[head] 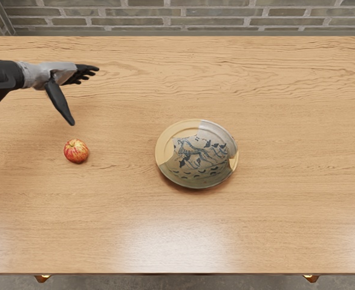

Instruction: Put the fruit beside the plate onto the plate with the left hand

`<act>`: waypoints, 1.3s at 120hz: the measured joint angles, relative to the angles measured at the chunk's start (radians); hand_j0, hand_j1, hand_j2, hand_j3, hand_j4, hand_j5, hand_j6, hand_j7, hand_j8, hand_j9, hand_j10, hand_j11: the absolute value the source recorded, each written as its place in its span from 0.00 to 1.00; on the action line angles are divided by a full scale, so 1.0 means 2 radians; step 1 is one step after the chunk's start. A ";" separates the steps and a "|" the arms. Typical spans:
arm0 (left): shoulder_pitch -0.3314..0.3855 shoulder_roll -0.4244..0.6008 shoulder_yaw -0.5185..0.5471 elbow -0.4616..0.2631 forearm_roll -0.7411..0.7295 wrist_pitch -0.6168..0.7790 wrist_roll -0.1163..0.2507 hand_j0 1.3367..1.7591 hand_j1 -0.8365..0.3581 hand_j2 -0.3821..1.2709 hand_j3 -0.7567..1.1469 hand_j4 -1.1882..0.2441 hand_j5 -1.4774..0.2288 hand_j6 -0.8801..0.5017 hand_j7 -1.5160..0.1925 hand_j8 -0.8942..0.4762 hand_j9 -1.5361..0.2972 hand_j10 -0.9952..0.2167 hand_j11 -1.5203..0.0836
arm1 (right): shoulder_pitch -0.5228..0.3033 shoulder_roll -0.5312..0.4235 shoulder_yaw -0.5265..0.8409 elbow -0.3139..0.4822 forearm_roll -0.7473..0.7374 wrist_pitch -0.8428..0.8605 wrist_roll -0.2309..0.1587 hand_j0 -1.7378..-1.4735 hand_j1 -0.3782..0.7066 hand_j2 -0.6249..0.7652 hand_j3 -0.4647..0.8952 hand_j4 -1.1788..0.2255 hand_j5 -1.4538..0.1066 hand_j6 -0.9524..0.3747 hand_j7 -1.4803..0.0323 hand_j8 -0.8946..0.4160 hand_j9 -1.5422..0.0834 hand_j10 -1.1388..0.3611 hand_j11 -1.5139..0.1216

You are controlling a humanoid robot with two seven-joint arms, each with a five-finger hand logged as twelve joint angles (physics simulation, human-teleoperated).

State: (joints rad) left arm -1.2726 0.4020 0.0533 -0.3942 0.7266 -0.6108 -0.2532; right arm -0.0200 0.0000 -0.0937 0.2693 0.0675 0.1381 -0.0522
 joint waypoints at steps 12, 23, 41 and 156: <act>-0.002 0.002 0.001 -0.009 0.000 0.000 0.003 0.76 0.99 0.23 0.40 0.83 0.87 0.63 0.89 0.65 0.84 0.82 0.95 | 0.001 0.000 0.001 0.000 0.000 0.000 0.000 0.30 0.04 0.45 0.34 0.83 0.92 0.71 0.97 0.67 0.94 0.75 0.92; -0.019 -0.001 0.000 -0.016 0.000 0.000 0.049 0.76 0.99 0.23 0.40 0.83 0.87 0.63 0.89 0.65 0.84 0.82 0.95 | 0.005 0.000 0.002 -0.003 0.000 0.000 0.000 0.30 0.04 0.45 0.34 0.83 0.92 0.71 0.97 0.67 0.94 0.75 0.92; -0.064 -0.007 0.000 -0.040 0.000 0.000 0.156 0.76 0.99 0.23 0.40 0.83 0.87 0.63 0.89 0.65 0.84 0.82 0.95 | 0.011 0.000 0.002 -0.008 -0.001 0.000 0.000 0.30 0.04 0.45 0.34 0.83 0.92 0.71 0.97 0.67 0.94 0.75 0.92; -0.066 0.196 -0.065 -0.556 0.080 0.007 0.431 0.76 0.99 0.23 0.40 0.83 0.86 0.63 0.89 0.65 0.84 0.82 0.95 | 0.023 0.000 0.002 -0.013 -0.001 0.000 0.000 0.30 0.04 0.45 0.34 0.83 0.92 0.71 0.97 0.67 0.94 0.75 0.92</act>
State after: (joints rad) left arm -1.4041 0.7932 -0.0772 -1.5062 0.8859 -0.5972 0.6085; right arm 0.0253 0.0000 -0.0890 0.2424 0.0660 0.1380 -0.0522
